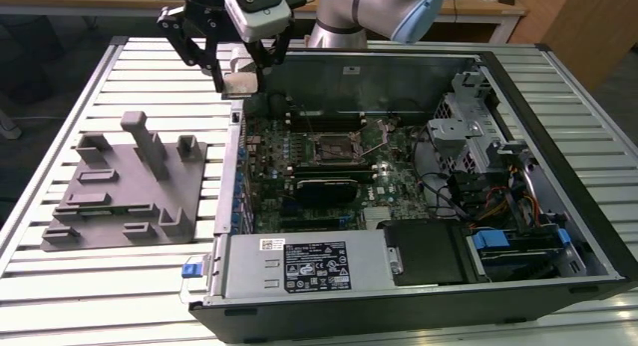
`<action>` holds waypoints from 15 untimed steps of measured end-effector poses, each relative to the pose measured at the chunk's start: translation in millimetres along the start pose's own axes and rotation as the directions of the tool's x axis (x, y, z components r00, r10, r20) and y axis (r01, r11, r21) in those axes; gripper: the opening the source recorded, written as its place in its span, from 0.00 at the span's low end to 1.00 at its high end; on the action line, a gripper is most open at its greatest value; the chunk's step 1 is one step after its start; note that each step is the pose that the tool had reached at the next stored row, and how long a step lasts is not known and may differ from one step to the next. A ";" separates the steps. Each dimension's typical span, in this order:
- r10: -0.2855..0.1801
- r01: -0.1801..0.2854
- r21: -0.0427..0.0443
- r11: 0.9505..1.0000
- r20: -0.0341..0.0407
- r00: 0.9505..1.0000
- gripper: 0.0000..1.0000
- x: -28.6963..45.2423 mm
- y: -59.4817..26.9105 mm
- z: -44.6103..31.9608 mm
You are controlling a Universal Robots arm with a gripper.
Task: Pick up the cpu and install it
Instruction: 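Pick up the cpu and move it towards the insertion slot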
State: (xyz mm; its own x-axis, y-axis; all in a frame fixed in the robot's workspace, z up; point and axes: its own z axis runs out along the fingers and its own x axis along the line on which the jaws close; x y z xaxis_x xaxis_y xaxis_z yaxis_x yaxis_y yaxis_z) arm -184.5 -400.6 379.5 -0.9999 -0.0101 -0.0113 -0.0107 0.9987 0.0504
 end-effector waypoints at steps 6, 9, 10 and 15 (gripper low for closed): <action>0.000 0.000 0.000 1.000 0.000 1.000 0.54 -8.3 -0.1 0.1; 0.000 0.000 0.000 1.000 0.000 1.000 0.54 -12.4 -0.1 0.2; 0.000 0.000 0.000 1.000 0.000 1.000 0.54 -13.8 -0.1 0.2; 0.000 0.000 0.000 1.000 0.000 1.000 0.54 -20.3 -0.2 0.2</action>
State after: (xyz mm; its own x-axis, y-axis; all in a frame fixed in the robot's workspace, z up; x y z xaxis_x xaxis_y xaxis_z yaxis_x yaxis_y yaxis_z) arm -164.3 -400.6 379.5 -0.9999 -0.0101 -0.0113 -0.0107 0.9987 0.0505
